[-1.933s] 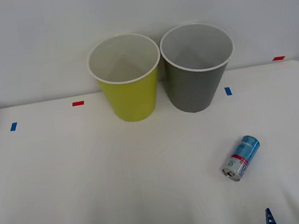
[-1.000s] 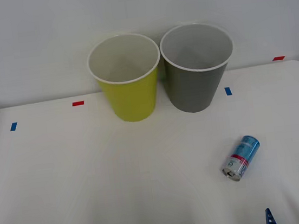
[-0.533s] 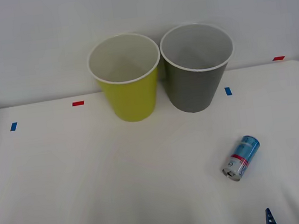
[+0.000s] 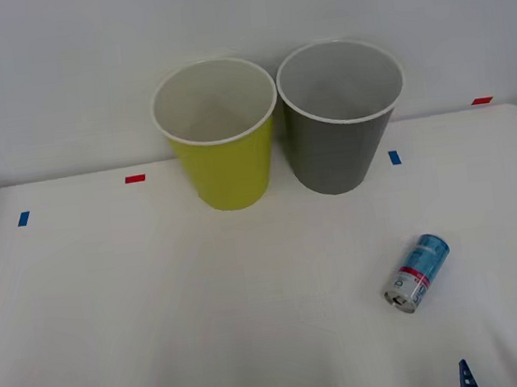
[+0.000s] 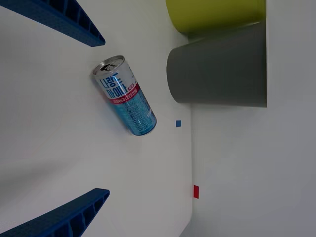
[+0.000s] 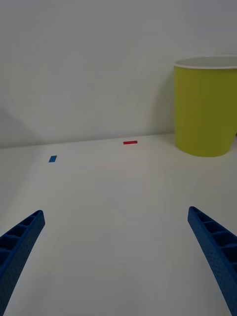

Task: Put cans in the gray bin and PET bottles in the light green bin.

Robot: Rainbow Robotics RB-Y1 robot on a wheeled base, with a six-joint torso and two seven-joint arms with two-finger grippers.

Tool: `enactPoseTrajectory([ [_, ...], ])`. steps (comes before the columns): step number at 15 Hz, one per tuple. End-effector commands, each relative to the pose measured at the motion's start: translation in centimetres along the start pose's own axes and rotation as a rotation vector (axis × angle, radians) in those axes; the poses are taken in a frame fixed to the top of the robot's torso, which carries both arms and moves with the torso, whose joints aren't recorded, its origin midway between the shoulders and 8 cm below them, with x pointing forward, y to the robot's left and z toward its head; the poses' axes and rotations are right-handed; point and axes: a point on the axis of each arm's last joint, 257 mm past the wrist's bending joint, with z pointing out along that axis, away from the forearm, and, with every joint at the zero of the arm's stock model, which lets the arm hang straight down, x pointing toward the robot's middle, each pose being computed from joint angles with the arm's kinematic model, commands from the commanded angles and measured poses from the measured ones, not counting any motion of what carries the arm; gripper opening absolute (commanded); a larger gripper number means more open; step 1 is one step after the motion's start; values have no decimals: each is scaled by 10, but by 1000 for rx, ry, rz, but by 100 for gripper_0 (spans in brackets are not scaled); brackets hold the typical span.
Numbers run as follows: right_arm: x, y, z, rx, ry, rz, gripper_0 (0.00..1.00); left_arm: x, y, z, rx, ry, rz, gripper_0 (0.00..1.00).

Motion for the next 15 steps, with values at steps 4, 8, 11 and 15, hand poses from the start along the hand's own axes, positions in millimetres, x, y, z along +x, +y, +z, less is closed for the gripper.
enactPoseTrajectory([
  [4,0,0,0,0,0,0,100,0,0,0,0,0,0,100],
  [8,10,0,2,11,17,4,100,0,0,0,0,0,0,100],
  [11,9,-5,9,18,10,-22,100,0,0,0,0,0,0,100],
  [15,9,-8,19,21,55,-24,100,0,0,0,0,0,0,100],
])
